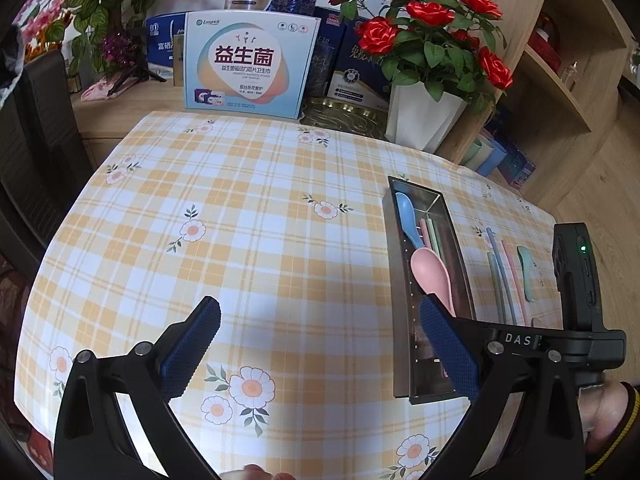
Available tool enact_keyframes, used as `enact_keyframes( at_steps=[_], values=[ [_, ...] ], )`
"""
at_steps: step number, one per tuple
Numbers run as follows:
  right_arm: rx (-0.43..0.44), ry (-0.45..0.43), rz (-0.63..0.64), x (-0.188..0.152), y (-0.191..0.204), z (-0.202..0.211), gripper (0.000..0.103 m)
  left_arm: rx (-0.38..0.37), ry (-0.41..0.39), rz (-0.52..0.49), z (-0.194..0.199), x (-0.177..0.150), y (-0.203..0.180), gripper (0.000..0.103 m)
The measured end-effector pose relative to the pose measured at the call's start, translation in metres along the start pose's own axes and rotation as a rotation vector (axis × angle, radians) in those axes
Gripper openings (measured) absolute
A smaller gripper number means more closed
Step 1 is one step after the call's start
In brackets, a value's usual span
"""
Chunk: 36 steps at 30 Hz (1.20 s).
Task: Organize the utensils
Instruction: 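Lower the pink spoon into the steel caddy and open the right tool, then move the left tool onto the green chopstick and close on it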
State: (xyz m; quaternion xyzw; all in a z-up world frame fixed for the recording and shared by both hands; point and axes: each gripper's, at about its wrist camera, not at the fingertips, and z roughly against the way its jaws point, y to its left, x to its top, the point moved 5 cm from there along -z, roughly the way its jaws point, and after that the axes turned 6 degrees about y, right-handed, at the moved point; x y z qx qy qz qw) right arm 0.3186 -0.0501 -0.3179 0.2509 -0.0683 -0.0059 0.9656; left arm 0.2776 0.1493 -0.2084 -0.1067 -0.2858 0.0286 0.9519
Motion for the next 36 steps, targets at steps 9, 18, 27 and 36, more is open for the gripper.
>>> enact_keyframes(
  at_steps=[9, 18, 27, 36],
  values=[
    [-0.017, 0.028, -0.003, 0.000, -0.002, -0.009, 0.009, -0.025, -0.012, 0.032, 0.004, 0.003, -0.001, 0.097],
    [-0.045, -0.109, 0.107, 0.003, 0.006, 0.032, 0.011, -0.028, -0.009, 0.023, 0.009, 0.006, -0.015, 0.097],
    [-0.101, -0.379, 0.204, 0.008, -0.025, 0.107, 0.063, -0.028, -0.015, -0.048, 0.009, 0.005, -0.057, 0.097],
    [-0.101, -0.495, 0.100, -0.010, -0.103, 0.142, 0.087, -0.025, 0.041, -0.144, -0.012, -0.001, -0.121, 0.095]
  ],
)
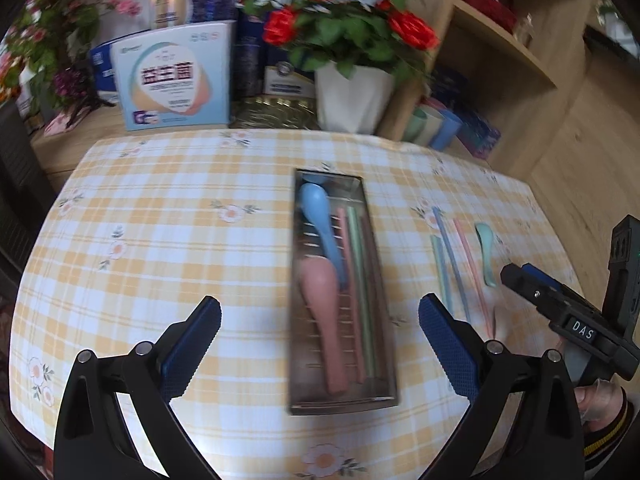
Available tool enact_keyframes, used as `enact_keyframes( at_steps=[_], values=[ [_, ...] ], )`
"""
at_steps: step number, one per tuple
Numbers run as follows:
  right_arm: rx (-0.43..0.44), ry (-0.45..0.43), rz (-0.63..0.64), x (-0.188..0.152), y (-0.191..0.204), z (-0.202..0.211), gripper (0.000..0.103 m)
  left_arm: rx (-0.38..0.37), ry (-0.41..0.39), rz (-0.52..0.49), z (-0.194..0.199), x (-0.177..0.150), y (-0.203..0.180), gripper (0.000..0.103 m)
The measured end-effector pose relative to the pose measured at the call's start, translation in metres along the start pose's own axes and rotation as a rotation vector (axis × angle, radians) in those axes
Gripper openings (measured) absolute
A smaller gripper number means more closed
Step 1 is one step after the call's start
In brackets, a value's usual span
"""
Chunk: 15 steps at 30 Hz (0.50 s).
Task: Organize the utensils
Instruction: 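Move the left tool onto the green chopstick and close on it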
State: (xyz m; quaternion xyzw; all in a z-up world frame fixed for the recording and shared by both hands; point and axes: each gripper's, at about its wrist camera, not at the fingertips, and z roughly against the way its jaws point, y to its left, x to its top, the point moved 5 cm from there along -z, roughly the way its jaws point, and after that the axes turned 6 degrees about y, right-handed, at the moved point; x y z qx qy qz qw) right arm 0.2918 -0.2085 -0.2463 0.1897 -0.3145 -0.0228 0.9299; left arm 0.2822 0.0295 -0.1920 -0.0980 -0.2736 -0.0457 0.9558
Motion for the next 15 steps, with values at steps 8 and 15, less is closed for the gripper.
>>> enact_keyframes(
  at_steps=[8, 15],
  values=[
    [-0.040, -0.052, -0.052, -0.014, -0.060, 0.012, 0.087, -0.096, 0.134, -0.154, -0.050, -0.006, -0.081, 0.050],
    [-0.118, -0.018, -0.043, -0.029, -0.098, 0.009, 0.087, -0.132, 0.262, -0.185, -0.110, -0.010, -0.121, 0.023]
  ],
)
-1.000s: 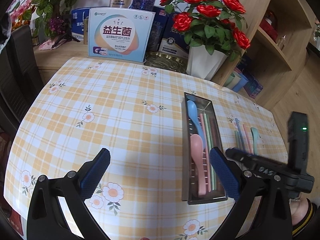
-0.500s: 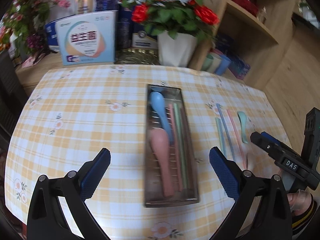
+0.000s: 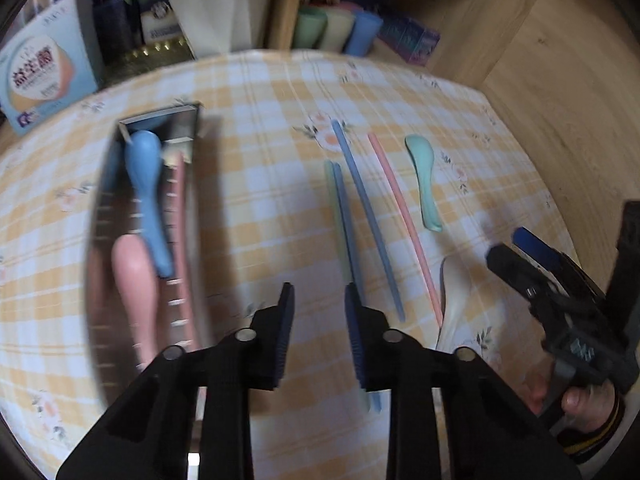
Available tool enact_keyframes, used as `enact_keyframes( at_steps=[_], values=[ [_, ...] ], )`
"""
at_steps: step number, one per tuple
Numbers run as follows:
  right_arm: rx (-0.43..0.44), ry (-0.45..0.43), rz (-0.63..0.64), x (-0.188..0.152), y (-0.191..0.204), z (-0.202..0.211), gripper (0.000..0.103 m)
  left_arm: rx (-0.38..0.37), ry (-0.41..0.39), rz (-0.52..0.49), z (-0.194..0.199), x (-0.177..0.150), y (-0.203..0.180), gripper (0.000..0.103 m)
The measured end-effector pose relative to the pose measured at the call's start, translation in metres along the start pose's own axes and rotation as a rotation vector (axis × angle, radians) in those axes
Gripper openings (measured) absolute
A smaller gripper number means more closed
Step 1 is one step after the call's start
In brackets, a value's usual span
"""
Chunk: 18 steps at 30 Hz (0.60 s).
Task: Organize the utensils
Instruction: 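Move the left tool onto the green chopstick and close on it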
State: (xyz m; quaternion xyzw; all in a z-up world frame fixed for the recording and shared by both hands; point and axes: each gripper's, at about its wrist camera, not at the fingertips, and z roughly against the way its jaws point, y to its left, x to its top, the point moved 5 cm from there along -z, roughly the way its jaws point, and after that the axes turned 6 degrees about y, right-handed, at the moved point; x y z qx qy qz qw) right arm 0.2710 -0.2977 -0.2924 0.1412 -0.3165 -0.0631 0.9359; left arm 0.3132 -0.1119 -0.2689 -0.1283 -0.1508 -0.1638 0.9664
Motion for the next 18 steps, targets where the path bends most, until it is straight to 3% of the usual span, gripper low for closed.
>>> enact_keyframes(
  at_steps=[6, 18],
  values=[
    [-0.056, -0.001, -0.022, -0.006, -0.030, -0.002, 0.087, 0.035, 0.062, -0.017, -0.038, 0.012, -0.013, 0.018],
    [-0.061, -0.014, -0.056, -0.009, -0.053, -0.007, 0.087, 0.093, 0.082, -0.054, -0.056, 0.012, -0.023, 0.008]
  ],
)
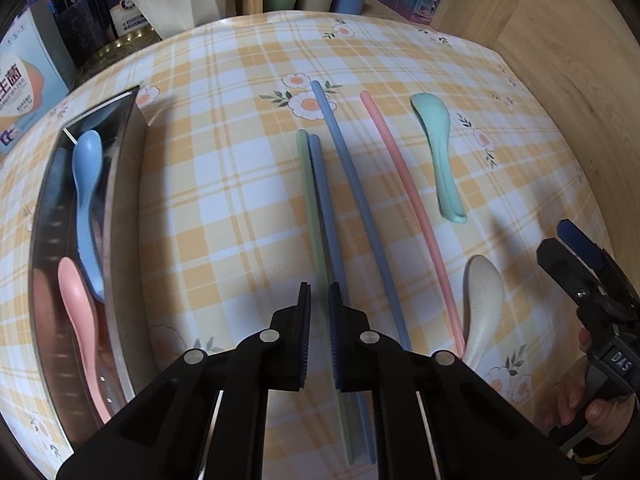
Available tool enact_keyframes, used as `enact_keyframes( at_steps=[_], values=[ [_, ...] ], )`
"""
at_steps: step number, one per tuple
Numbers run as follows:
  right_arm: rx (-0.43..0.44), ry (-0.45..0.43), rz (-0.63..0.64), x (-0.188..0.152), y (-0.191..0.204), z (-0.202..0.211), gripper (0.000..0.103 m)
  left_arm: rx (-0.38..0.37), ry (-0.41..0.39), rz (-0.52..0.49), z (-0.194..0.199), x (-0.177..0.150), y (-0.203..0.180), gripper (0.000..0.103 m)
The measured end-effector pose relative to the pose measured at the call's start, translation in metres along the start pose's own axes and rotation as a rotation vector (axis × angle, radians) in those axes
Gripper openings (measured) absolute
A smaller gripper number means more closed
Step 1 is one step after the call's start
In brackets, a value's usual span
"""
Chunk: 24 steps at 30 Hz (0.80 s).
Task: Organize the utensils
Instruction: 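Move the left tool onto the green chopstick and close on it, then lift the green chopstick with the left tool while the right tool approaches the beige spoon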
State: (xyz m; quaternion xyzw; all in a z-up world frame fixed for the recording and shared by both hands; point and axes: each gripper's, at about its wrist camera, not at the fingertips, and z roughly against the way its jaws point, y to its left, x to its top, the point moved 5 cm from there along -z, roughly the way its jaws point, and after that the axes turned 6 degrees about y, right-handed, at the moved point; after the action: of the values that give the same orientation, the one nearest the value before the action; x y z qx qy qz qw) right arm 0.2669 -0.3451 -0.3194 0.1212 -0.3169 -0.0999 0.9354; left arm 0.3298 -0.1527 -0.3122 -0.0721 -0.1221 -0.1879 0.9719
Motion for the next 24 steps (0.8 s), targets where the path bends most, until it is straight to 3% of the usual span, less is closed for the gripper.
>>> enact_keyframes(
  at_steps=[15, 24],
  values=[
    [0.018, 0.010, 0.004, -0.005, 0.002, -0.003, 0.087, 0.074, -0.041, -0.036, -0.009, 0.017, -0.002, 0.008],
    [0.050, 0.024, 0.008, -0.008, 0.002, -0.011, 0.087, 0.051, -0.065, 0.004, -0.007, 0.015, -0.002, 0.006]
  ],
)
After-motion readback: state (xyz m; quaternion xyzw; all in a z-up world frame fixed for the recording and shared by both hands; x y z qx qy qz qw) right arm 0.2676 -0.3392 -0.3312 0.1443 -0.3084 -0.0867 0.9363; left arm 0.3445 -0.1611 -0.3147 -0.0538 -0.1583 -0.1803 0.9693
